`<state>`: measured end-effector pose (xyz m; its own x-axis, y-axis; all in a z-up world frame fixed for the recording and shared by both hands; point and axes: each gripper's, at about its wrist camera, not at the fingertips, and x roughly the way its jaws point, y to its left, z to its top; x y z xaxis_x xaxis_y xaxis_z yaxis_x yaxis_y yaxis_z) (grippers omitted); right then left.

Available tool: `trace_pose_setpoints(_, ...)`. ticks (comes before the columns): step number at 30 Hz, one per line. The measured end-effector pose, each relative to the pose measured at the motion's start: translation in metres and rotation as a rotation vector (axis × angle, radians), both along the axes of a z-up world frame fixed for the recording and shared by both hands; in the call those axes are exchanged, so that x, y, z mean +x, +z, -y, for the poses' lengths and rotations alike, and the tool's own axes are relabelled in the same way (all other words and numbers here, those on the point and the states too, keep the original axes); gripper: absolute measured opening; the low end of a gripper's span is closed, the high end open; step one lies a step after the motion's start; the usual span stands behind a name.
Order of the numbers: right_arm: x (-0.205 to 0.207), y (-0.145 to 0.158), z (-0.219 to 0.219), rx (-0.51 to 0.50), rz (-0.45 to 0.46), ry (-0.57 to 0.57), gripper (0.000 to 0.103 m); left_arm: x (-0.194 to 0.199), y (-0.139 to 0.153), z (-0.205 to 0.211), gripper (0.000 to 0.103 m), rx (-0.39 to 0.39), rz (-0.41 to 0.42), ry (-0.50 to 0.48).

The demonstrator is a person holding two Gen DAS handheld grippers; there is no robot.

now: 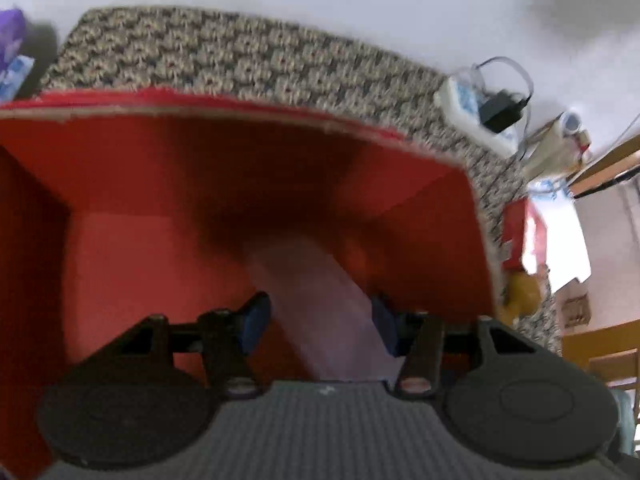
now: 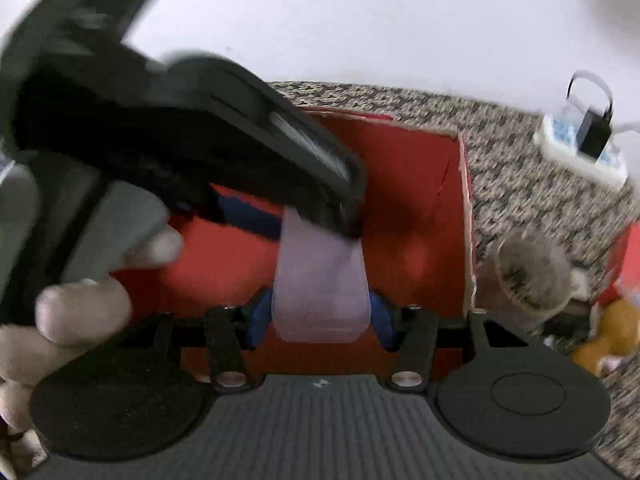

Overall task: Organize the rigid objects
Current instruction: 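Lift the pencil case and carry it into the red box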

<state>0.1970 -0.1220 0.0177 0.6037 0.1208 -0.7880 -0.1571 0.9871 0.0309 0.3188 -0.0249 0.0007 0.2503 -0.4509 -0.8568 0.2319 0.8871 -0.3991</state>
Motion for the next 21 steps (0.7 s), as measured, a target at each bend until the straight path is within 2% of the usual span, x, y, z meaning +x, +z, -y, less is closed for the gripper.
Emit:
trace_pose_setpoints(4, 0.0, -0.003, -0.004, -0.112, -0.007, -0.036, 0.038, 0.004, -0.006, 0.001, 0.06, -0.043, -0.021, -0.016)
trace_pose_setpoints(9, -0.012, 0.006, 0.004, -0.093, 0.037, -0.061, 0.039, 0.004, -0.007, 0.005, 0.063, -0.048, -0.022, -0.034)
trace_pose_setpoints(13, -0.031, 0.014, 0.014, -0.039, 0.079, -0.054, 0.038, 0.002, -0.008, 0.008, 0.064, -0.042, -0.01, -0.057)
trace_pose_setpoints(15, -0.034, 0.015, 0.02, 0.021, 0.092, -0.048, 0.038, 0.001, -0.007, 0.01, 0.066, -0.034, -0.007, -0.067)
trace_pose_setpoints(18, -0.035, 0.018, 0.033, 0.106, 0.106, -0.083, 0.038, -0.003, 0.004, 0.008, 0.072, -0.042, 0.031, -0.062)
trace_pose_setpoints(21, -0.042, 0.022, 0.04, 0.139, 0.12, -0.105, 0.037, -0.014, 0.02, 0.004, 0.072, -0.036, 0.082, -0.051)
